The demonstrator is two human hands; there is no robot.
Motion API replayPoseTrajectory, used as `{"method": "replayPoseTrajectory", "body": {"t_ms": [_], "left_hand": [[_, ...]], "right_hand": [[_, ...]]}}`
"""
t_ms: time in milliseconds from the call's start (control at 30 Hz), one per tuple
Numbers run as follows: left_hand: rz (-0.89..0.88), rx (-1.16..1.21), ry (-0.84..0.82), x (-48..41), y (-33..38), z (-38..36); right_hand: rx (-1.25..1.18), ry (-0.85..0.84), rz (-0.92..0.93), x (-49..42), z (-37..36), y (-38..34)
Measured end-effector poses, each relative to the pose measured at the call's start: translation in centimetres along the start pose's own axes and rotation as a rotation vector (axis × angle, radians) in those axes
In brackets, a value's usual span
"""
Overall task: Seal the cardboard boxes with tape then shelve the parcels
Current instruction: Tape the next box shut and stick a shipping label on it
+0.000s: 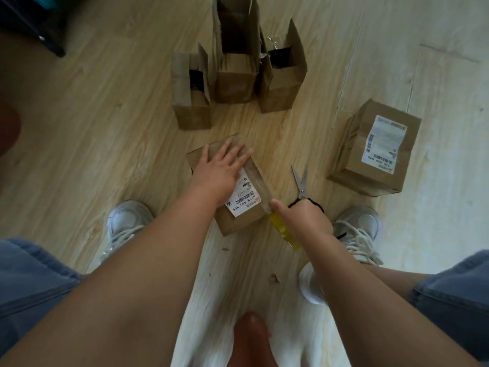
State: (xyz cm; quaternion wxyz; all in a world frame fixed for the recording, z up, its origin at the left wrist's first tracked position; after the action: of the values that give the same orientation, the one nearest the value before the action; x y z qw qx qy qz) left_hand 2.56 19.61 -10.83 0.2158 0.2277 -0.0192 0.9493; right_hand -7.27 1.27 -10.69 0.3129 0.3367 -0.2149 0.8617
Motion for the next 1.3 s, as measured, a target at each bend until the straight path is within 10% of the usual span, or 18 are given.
{"method": "replayPoseTrajectory", "body": {"t_ms": [400, 667, 1100, 1300], "left_hand": [[0.261, 0.135, 0.299, 3.1, -1.2, 0.8], [0.115, 0.557, 0.085, 0.4, -3.7, -0.5], [0.142, 0.251, 0.137, 0.8, -2.5, -1.4], [0.025, 0.29, 0.448, 1.1, -0.8, 1.4]], "right_hand": [[0.19, -0.021, 0.252, -3.0, 4.8, -3.5], [0.122, -0.051, 0.305, -3.5, 4.4, -3.2], [0.09, -0.023, 0.298, -3.8, 4.2, -2.9], [0.091, -0.029, 0.3, -3.6, 4.1, -2.9]]}}
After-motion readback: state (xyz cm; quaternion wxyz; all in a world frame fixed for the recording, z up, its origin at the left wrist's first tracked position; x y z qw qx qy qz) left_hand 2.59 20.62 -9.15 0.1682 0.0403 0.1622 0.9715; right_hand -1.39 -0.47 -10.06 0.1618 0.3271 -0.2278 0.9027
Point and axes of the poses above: each hand's wrist, its own x-axis away from the middle knuckle, its own z-axis out of the back of the hand, y = z × x, the point moved 3 cm from there along -x, towards the middle knuckle
